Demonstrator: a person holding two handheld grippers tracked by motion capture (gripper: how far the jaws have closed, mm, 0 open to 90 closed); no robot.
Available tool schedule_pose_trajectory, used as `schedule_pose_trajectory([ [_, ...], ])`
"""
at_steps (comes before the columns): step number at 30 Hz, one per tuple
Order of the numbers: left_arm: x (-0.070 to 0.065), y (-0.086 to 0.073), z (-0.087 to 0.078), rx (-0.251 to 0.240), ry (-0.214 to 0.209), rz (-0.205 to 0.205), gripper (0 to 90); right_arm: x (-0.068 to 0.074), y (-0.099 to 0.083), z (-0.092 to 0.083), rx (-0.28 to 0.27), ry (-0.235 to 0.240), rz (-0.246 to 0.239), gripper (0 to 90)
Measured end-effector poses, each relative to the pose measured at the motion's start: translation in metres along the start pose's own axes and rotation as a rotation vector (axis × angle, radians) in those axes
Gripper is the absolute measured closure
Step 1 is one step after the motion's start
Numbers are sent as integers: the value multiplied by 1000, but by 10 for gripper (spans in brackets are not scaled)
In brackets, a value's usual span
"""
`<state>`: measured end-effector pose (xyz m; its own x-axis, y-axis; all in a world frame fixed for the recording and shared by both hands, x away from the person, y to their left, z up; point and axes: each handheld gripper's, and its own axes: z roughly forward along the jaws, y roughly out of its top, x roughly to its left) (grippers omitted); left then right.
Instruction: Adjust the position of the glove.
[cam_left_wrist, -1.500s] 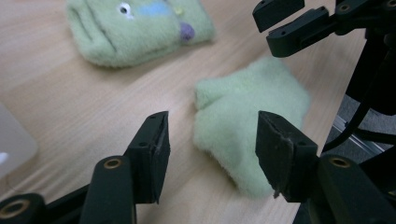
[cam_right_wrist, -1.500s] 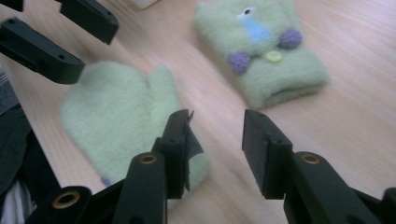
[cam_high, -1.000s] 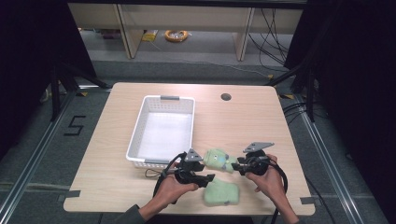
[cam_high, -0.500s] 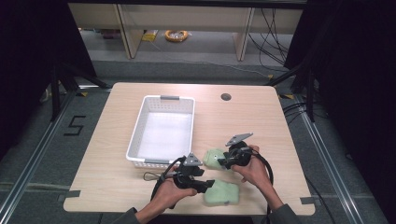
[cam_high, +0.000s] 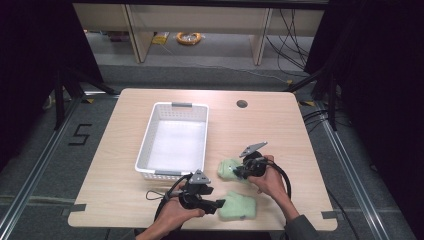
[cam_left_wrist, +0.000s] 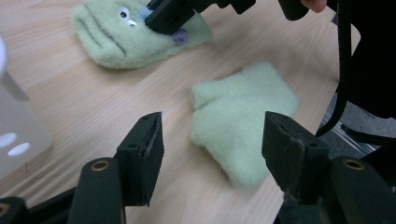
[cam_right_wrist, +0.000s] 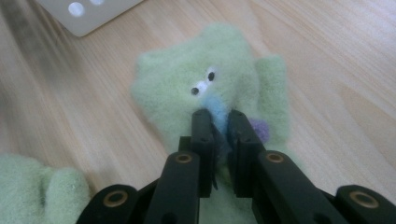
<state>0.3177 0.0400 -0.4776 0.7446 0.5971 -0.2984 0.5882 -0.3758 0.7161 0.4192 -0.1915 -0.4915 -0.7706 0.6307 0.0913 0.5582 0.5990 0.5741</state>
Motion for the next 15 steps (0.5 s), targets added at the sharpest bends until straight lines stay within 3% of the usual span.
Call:
schedule_pose_trajectory([
  [4, 1, -5, -5, -2, -8, -11, 385, 1, 0, -5, -22, 2, 4, 853],
  [5, 3, -6, -7, -5, -4, -11, 384, 1, 1, -12, -53, 8, -8, 855],
  [6, 3, -6, -7, -5, -4, -11, 384, 2, 1, -16, -32, 2, -10, 855],
  [8, 4, -8, -11, -15, -9, -20, 383, 3, 2, -21, -56, -2, -12, 855],
  [10, 6, -9, -15, -27, -6, -27, 382, 7, 2, -33, -69, 7, -12, 856],
  [13, 9, -11, -19, -29, -3, -32, 381, 12, 1, -50, -131, 34, -41, 855],
  [14, 9, -13, -21, -29, -4, -34, 380, 16, 1, -57, -106, 45, -31, 855],
  [15, 10, -14, -22, -31, -6, -38, 379, 18, 0, -61, -117, 45, -48, 856],
])
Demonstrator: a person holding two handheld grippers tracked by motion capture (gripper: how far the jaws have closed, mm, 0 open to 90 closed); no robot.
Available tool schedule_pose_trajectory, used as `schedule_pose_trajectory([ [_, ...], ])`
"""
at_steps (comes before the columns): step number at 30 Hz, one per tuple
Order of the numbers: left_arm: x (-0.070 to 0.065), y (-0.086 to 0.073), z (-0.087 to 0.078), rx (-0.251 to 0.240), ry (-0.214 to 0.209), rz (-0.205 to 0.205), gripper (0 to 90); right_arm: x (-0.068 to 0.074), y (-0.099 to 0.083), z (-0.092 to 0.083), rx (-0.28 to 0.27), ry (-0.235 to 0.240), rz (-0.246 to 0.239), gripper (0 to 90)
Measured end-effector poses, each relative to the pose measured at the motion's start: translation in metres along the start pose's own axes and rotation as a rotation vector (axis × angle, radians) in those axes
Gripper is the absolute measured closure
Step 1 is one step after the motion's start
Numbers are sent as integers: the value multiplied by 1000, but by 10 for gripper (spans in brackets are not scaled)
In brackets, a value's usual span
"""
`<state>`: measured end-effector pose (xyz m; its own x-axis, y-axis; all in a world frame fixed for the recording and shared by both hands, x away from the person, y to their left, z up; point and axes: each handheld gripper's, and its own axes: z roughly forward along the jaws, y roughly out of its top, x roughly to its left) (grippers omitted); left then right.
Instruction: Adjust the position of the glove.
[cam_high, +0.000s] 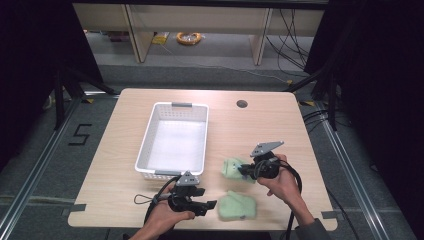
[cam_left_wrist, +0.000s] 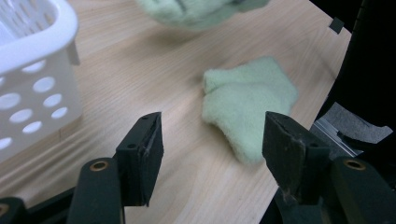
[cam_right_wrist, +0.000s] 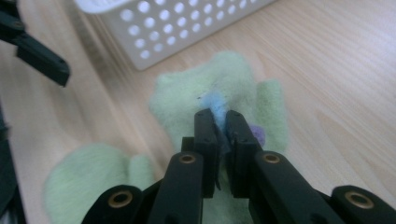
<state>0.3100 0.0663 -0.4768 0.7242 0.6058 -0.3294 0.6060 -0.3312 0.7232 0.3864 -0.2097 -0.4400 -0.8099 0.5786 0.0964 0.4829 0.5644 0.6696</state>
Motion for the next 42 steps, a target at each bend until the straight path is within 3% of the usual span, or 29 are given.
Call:
schedule_pose_trajectory([
  [2, 0, -2, -1, 0, 2, -6, 374, 4, -1, -3, -45, 24, -51, 855],
  [3, 0, -4, -3, 7, 11, 5, 357, 11, -2, -8, -39, 42, -59, 855],
  [6, 0, -5, -6, 11, 2, -1, 337, 20, -5, -12, -31, 45, -31, 855],
  [10, 1, -7, -10, -1, 8, -9, 300, 39, -15, -18, -37, 90, -55, 855],
  [20, 3, -14, -14, 15, 20, -20, 283, 57, -32, -19, -34, 159, -87, 854],
  [23, 3, -15, -13, 12, 9, -27, 284, 59, -34, -19, -23, 156, -74, 854],
  [27, 4, -16, -13, 6, 25, -31, 285, 61, -40, -17, -15, 180, -82, 853],
  [36, 4, -17, -10, 33, 6, -30, 287, 58, -48, -9, -1, 187, -70, 850],
  [38, 3, -19, -8, 10, 18, -35, 290, 58, -53, -3, 39, 182, -72, 845],
  [42, 4, -19, -8, 39, 5, -30, 293, 56, -55, 2, 63, 162, -85, 838],
])
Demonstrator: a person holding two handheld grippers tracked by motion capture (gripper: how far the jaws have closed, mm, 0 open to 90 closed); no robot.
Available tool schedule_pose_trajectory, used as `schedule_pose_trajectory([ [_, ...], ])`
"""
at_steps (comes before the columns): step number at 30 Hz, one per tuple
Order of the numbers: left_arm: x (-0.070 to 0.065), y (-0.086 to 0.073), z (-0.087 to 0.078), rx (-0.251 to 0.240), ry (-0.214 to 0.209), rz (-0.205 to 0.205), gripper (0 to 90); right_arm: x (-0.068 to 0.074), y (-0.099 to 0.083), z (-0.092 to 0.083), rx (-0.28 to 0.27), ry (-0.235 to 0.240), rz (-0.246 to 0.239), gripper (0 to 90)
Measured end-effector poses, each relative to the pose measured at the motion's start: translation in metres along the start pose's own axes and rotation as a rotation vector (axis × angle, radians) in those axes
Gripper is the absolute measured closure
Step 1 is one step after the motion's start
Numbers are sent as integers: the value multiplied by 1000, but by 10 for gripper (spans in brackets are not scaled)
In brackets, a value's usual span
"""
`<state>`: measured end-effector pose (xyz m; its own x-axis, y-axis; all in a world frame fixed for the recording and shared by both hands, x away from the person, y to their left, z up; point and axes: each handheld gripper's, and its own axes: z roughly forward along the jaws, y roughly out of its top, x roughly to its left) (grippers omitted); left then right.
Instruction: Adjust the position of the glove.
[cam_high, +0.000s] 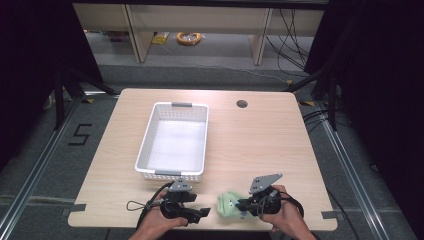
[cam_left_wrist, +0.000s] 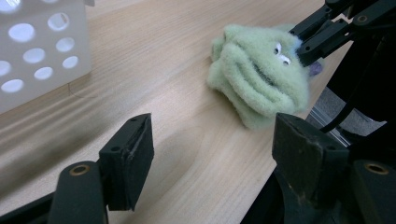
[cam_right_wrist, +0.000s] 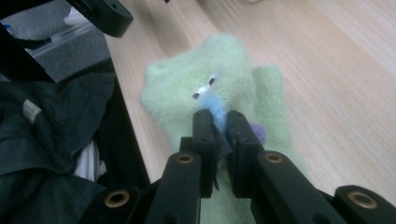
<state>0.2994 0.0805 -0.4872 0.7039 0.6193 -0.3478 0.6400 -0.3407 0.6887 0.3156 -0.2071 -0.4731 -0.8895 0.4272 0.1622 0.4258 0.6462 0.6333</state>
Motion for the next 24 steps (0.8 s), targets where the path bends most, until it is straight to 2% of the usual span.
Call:
schedule_pose_trajectory([
  [9, -3, -2, 4, 15, -12, 4, 305, 0, -1, -1, -10, 7, -6, 820],
  [13, -3, -1, 4, 16, -11, 4, 305, -2, 0, -3, -8, -6, -28, 807],
  [14, -3, -1, 4, 16, -9, 6, 305, -3, 0, -2, -9, 7, -20, 799],
  [15, -3, -1, 4, 16, -10, 5, 306, -3, -2, -2, -5, -4, 3, 788],
  [18, -4, -1, 5, 15, -11, 2, 308, -5, -3, 0, 4, 16, -3, 760],
  [20, -4, -1, 5, 12, -11, 1, 309, -4, -2, 0, 4, 6, -16, 721],
  [22, -4, 0, 5, 7, -12, -3, 312, -3, -1, -4, -3, -21, 20, 627],
  [24, -6, 1, 5, 10, -2, -7, 313, -3, -1, -7, -13, -26, 36, 586],
])
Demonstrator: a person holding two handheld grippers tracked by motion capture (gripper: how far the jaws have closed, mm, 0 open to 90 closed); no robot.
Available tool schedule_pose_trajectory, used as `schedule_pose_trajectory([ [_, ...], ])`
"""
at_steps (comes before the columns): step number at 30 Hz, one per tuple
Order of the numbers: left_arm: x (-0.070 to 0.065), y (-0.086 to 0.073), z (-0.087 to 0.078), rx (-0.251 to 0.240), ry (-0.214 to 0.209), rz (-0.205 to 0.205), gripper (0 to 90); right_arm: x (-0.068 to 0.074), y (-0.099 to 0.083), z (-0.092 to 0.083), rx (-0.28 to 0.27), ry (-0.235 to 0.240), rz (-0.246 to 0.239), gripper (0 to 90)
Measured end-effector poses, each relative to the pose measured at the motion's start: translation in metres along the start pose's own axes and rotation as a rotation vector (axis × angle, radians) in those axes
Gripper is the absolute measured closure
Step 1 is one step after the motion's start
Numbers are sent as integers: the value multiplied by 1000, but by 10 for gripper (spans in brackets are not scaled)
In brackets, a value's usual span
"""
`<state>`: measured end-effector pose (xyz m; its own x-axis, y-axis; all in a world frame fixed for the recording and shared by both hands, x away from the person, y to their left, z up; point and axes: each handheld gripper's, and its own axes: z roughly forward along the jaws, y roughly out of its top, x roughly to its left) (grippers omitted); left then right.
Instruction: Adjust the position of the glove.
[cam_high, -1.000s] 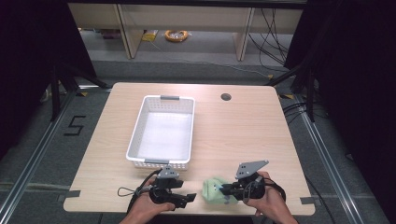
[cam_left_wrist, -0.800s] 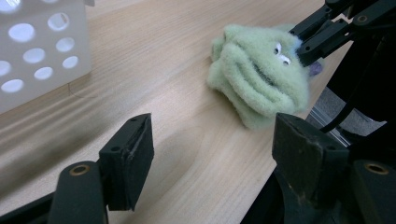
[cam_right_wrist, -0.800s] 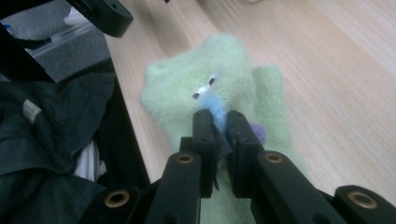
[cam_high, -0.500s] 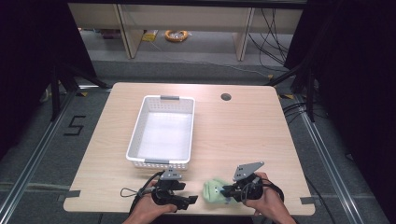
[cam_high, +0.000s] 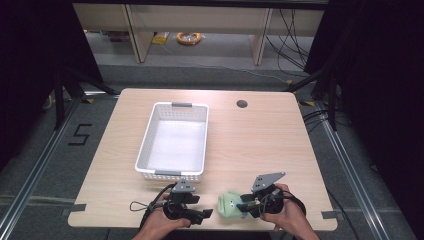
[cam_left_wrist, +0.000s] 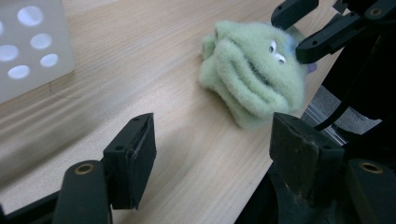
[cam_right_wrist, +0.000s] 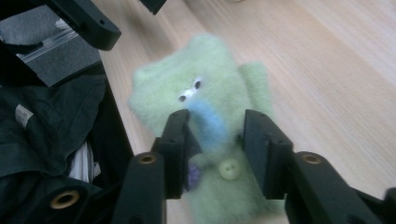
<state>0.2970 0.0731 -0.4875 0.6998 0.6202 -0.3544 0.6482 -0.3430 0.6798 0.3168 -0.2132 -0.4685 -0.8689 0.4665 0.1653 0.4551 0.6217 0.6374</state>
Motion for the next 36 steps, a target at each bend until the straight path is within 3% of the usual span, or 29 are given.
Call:
schedule_pose_trajectory([
  [2, 0, 1, 1, -4, -21, -2, 315, 0, -1, -7, -19, -31, 20, 529],
  [3, -1, 1, 1, -7, -22, -3, 315, -1, -3, -14, -18, -88, 25, 523],
  [5, -2, 1, 1, -5, -21, 1, 315, -1, -5, -15, -39, -97, 28, 522],
  [9, -3, 0, 4, -24, -12, -3, 317, -4, -14, -22, -67, -146, 99, 509],
  [11, -3, 1, 3, -1, -28, 5, 319, -5, -18, -25, -50, -148, 113, 508],
  [16, -4, 2, 5, -7, -27, 2, 322, -7, -23, -26, -68, -159, 131, 508],
  [17, -4, 3, 5, -5, -31, 3, 325, -7, -24, -27, -52, -157, 147, 508],
  [19, -5, 3, 7, -5, -36, -12, 329, -8, -26, -24, -74, -164, 147, 509],
  [20, -6, 4, 8, -2, -32, -13, 334, -8, -26, -23, -54, -160, 165, 510],
  [22, -5, 5, 12, 7, -59, -21, 336, -9, -27, -21, -62, -159, 169, 510],
  [26, -8, 10, 18, 11, -59, -13, 352, -14, -29, -15, -56, -150, 209, 510],
  [29, -9, 14, 25, 12, -68, -14, 357, -15, -29, -14, -27, -146, 212, 511],
  [33, -10, 19, 31, 29, -62, -16, 358, -14, -30, -11, -7, -157, 262, 514],
  [36, -11, 21, 35, 28, -66, -11, 367, -16, -30, -14, 7, -171, 244, 516],
])
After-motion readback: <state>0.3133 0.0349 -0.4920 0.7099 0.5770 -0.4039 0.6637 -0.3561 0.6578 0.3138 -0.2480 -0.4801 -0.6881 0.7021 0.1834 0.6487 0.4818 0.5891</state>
